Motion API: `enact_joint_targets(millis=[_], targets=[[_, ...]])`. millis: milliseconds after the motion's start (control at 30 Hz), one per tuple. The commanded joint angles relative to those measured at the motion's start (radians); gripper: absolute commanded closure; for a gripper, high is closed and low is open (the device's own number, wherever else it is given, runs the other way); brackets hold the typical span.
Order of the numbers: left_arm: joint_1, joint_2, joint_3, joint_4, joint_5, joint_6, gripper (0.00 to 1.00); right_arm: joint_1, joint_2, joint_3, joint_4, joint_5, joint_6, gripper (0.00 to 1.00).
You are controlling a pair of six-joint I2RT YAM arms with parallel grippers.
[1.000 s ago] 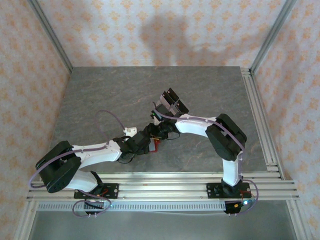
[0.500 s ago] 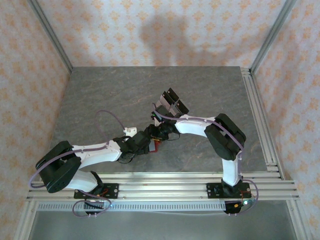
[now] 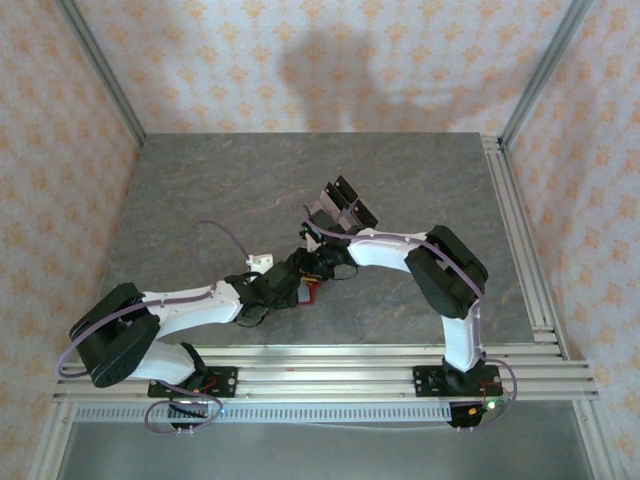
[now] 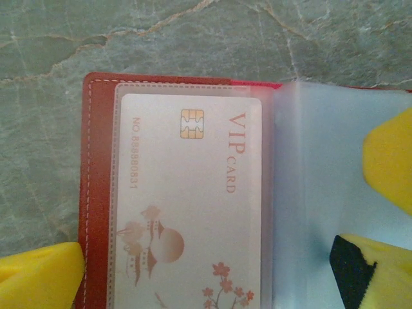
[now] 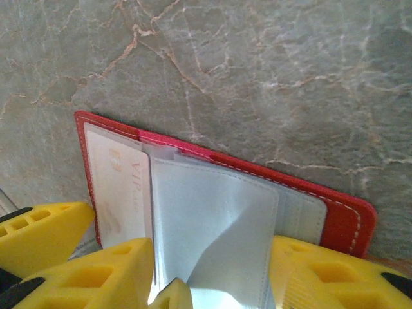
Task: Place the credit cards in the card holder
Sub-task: Flip over the card slot in the card holder.
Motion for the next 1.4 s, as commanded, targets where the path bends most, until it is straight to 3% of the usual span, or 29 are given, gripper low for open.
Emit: enact_joint_targets(millis=[0, 233, 567, 867, 1067, 1367], targets=[[-0.003, -0.078, 0.016, -0.076, -0.063, 0.000, 0.00, 0.007, 0.029, 0.014, -0.020, -0.024, 0.003, 0.50], [0.016, -0.209, 0.033, -0.176, -0.111, -0.015, 0.00, 0.013, 0.012, 0.025, -0.014, -0.046, 0.016, 0.50], [0.124, -0.355, 0.034, -0.258, -0.092, -0.007, 0.00, 0.066, 0.036, 0.161, -0.088, -0.042, 0.019, 0.50], [0.169, -0.385, 0.083, -0.316, -0.096, -0.021, 0.00, 0.114, 0.204, 0.358, -0.179, -0.010, 0.044, 0.50], [0.186, -0.421, 0.110, -0.353, -0.124, -0.042, 0.00, 0.124, 0.273, 0.388, -0.127, -0.030, 0.129, 0.50], [0.196, -0.456, 0.112, -0.397, -0.134, -0.068, 0.00, 0.118, 0.154, 0.374, -0.150, -0.007, 0.097, 0.50]])
